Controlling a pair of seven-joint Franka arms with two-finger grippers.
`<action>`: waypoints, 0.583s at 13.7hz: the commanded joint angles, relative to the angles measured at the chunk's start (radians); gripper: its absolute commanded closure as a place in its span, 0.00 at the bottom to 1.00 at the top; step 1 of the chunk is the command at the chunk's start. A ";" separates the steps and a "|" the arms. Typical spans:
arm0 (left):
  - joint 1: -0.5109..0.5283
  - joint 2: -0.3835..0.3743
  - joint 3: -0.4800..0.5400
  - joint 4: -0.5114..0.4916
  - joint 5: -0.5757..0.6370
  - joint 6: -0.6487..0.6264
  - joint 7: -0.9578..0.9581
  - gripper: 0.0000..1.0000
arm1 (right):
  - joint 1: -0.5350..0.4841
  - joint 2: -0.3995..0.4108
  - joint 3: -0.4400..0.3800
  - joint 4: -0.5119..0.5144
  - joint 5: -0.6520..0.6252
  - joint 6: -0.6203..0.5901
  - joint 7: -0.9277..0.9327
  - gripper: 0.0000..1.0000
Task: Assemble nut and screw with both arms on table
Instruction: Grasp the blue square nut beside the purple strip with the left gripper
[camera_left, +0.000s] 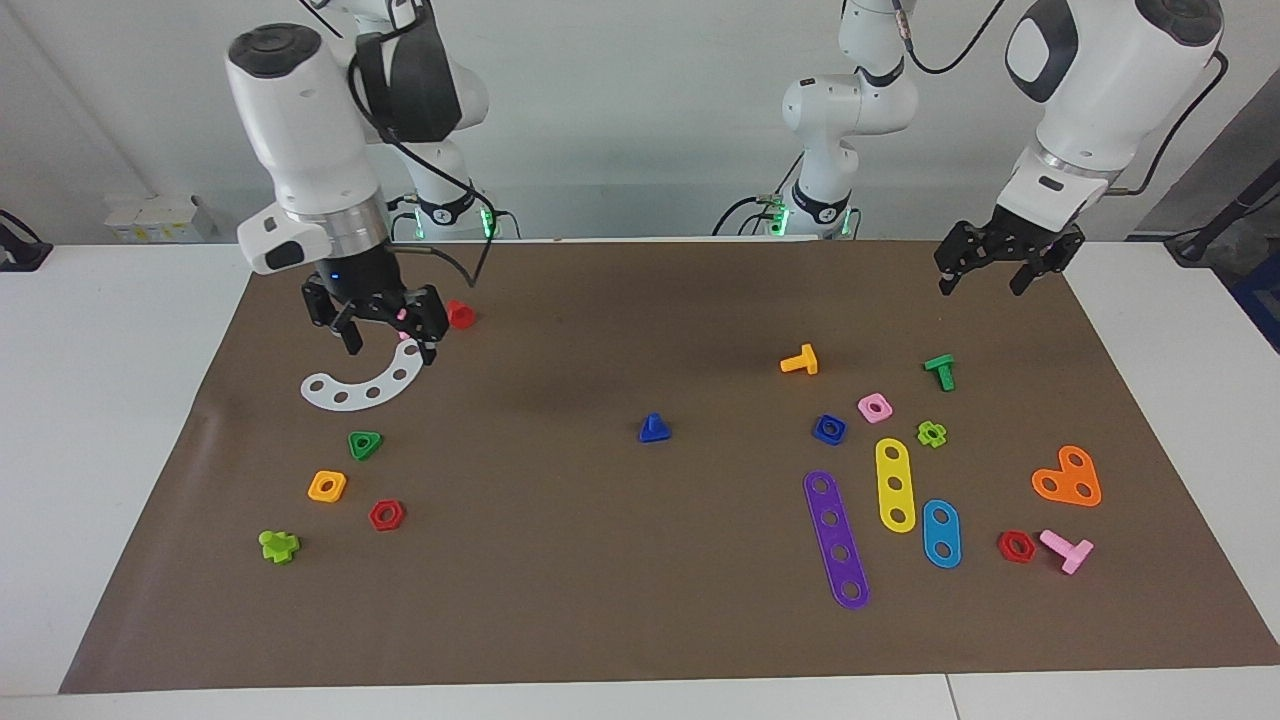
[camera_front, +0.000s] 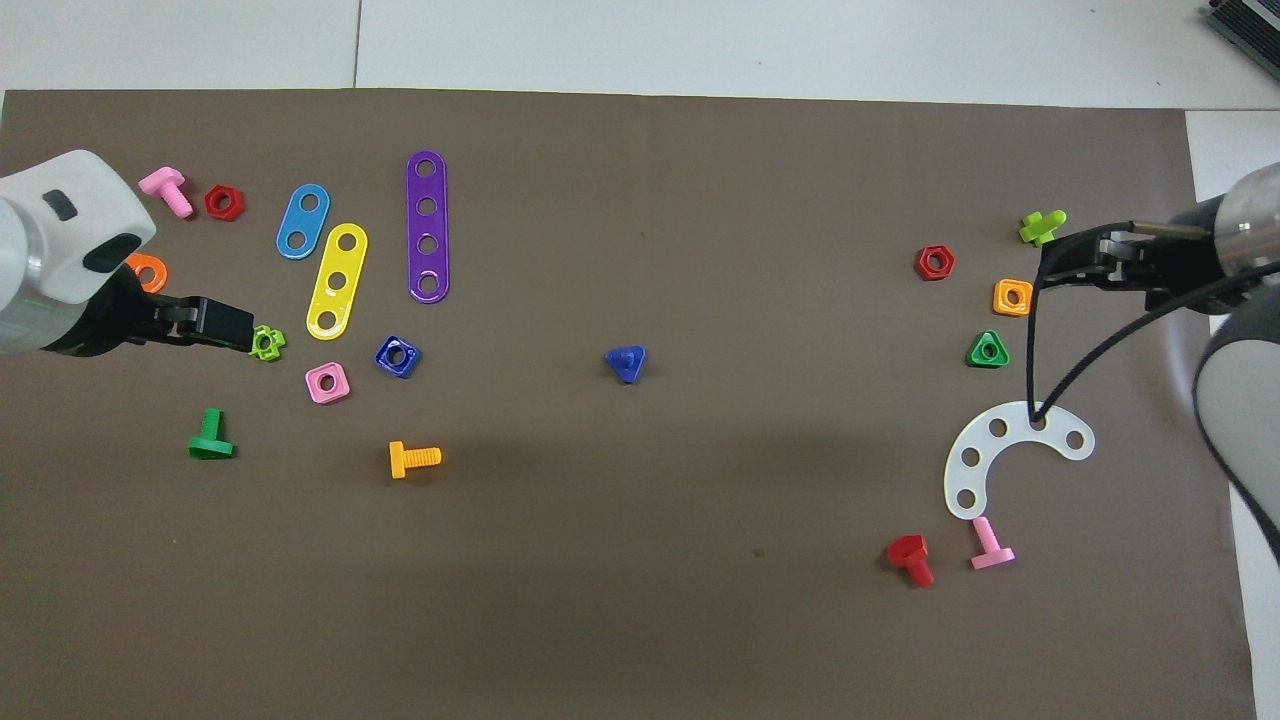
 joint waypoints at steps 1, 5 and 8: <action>-0.042 0.061 0.012 -0.018 -0.023 0.082 -0.009 0.00 | -0.031 -0.023 0.007 0.063 -0.001 -0.127 -0.050 0.00; -0.088 0.113 0.012 -0.127 -0.023 0.319 -0.039 0.02 | -0.036 -0.063 0.006 0.022 -0.007 -0.135 -0.035 0.00; -0.106 0.133 0.012 -0.219 -0.023 0.473 -0.036 0.04 | -0.039 -0.064 0.006 0.019 -0.003 -0.130 -0.035 0.00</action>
